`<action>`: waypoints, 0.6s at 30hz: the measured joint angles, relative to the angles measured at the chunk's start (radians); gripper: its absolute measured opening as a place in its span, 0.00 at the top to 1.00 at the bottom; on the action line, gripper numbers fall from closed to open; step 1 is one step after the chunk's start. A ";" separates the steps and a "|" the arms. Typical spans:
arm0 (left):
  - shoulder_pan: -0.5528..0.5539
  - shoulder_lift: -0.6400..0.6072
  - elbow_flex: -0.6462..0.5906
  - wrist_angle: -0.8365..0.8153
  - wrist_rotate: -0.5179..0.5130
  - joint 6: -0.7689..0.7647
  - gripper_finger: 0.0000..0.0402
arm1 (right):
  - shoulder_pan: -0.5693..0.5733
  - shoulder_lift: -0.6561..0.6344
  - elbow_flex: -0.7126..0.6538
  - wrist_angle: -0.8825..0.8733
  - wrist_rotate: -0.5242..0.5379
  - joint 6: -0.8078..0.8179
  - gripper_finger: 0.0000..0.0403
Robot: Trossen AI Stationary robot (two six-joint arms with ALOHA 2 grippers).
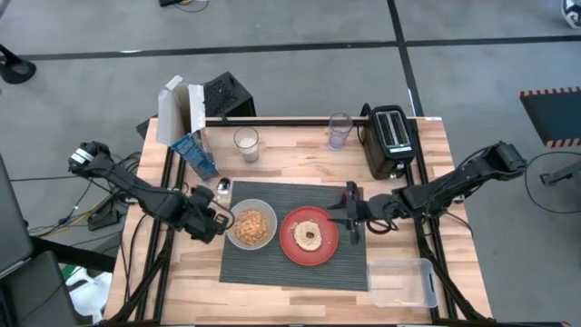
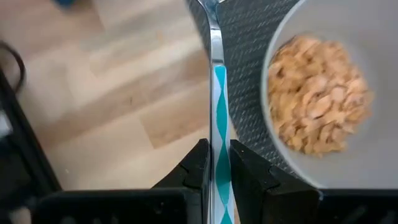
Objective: Arrange a breakfast setting
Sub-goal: Put the spoon beside the bowl
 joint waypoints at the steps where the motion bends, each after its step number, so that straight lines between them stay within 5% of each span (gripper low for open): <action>1: -0.016 0.000 -0.018 0.015 0.006 -0.034 0.92 | 0.006 0.009 0.000 0.006 0.000 0.002 0.57; 18: -0.078 0.002 -0.292 0.456 0.007 -0.231 0.91 | 0.131 0.085 0.000 -0.065 0.004 0.115 0.57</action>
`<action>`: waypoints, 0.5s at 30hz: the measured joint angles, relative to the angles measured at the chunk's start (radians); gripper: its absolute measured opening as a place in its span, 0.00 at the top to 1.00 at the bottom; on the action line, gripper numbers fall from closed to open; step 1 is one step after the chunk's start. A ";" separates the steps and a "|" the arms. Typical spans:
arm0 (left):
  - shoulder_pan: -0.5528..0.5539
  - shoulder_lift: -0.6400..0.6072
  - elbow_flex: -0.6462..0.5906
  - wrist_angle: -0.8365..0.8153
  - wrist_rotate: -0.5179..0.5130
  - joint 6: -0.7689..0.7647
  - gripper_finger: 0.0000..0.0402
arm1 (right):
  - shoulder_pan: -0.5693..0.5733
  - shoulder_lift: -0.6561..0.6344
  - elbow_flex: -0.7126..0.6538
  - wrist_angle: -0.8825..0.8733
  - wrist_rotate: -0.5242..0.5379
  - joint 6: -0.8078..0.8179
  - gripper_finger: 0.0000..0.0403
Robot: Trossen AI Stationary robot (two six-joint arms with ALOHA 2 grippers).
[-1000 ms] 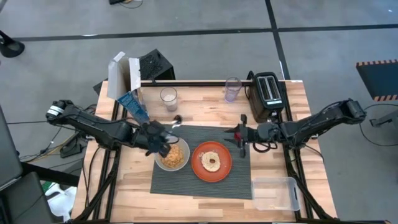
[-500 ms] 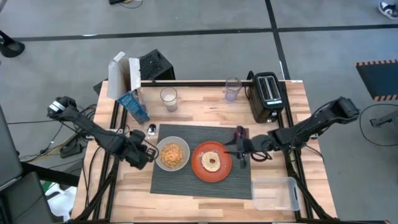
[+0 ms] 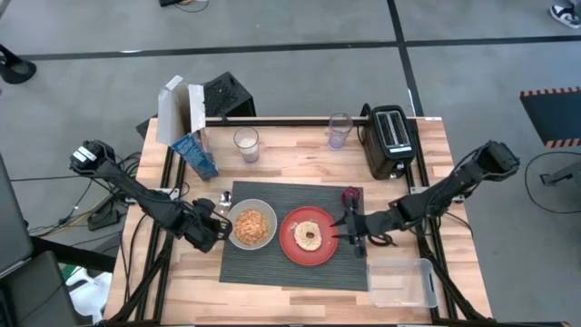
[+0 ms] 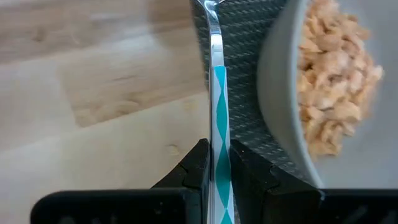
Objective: Arrange a breakfast setting
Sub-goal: Put the spoon beside the bowl
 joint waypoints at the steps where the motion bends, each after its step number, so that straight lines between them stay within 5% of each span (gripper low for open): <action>1: 0.000 0.000 -0.002 0.013 0.001 -0.002 0.91 | 0.004 0.000 0.000 0.002 0.000 0.000 0.57; 15: 0.031 0.156 -0.003 0.188 -0.009 0.019 0.91 | 0.006 0.000 0.000 -0.011 0.001 -0.001 0.57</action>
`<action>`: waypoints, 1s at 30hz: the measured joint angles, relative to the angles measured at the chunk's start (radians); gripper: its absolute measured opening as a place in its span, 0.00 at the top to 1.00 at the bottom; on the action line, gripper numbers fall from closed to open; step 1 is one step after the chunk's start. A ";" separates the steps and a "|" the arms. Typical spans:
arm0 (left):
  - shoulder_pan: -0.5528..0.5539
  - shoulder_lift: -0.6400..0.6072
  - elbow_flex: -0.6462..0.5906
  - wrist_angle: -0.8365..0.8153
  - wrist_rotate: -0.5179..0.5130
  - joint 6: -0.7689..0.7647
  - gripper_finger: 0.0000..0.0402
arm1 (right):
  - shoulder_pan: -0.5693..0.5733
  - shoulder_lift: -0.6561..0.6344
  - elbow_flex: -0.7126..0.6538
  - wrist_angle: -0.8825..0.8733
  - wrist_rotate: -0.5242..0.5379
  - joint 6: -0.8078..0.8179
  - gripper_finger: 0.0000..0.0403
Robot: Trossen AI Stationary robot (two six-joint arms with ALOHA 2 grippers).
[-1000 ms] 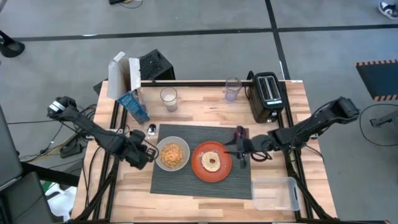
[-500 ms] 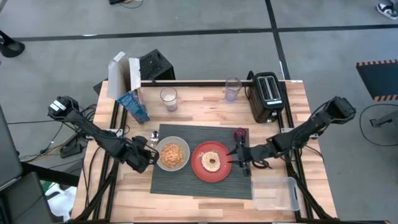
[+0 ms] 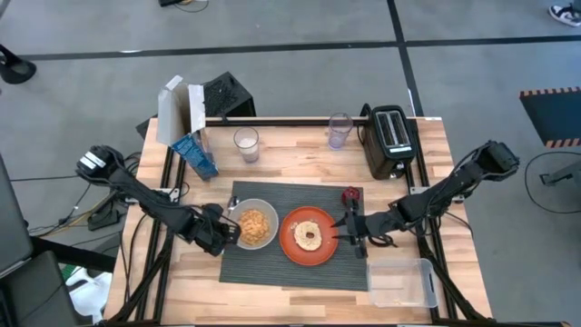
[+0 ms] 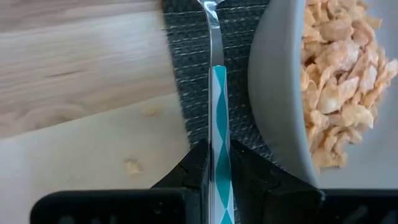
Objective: Arrange a breakfast setting
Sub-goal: Put the spoon beside the bowl
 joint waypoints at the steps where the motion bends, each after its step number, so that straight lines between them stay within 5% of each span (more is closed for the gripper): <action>1: 0.004 0.007 0.000 0.011 -0.004 0.005 0.91 | 0.000 0.000 0.000 0.000 0.001 0.000 0.57; 10: 0.024 0.009 0.000 0.086 -0.004 0.068 0.91 | -0.002 0.000 0.000 -0.005 0.001 0.000 0.57; 30: 0.008 0.080 0.004 0.094 0.015 -0.109 0.91 | -0.005 0.000 0.000 -0.016 0.001 0.009 0.57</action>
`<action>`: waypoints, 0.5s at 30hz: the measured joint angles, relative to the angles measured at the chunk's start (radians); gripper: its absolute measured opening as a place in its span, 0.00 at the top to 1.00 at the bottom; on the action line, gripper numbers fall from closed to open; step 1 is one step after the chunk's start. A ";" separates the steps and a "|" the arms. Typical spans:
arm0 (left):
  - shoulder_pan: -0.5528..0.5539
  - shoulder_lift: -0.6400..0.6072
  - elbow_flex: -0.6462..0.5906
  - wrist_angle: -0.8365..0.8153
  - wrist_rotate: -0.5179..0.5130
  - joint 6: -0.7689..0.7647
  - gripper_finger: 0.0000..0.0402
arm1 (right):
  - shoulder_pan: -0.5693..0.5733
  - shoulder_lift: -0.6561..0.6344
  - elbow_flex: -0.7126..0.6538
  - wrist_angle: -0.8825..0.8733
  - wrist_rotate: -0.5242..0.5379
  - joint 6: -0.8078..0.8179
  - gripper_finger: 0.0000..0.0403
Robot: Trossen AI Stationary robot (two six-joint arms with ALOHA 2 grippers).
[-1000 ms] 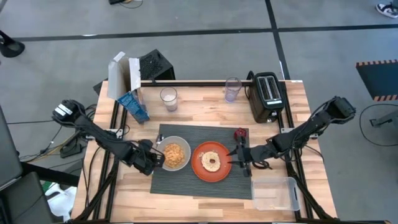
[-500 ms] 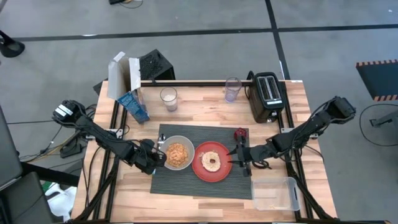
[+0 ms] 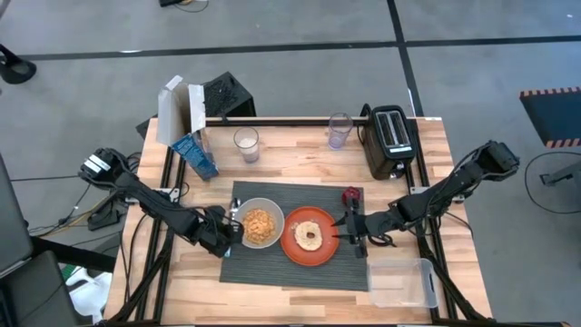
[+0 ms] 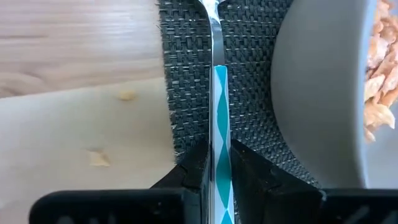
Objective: Arrange a breakfast setting
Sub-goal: Put the spoon beside the bowl
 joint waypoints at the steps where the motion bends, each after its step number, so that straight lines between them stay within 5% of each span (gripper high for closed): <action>1: 0.000 0.017 0.000 0.013 0.000 -0.005 0.90 | 0.000 0.000 0.000 -0.001 0.000 0.000 0.57; 15: 0.001 0.021 -0.002 0.053 -0.011 0.011 0.87 | 0.000 0.000 0.000 -0.010 0.000 0.001 0.57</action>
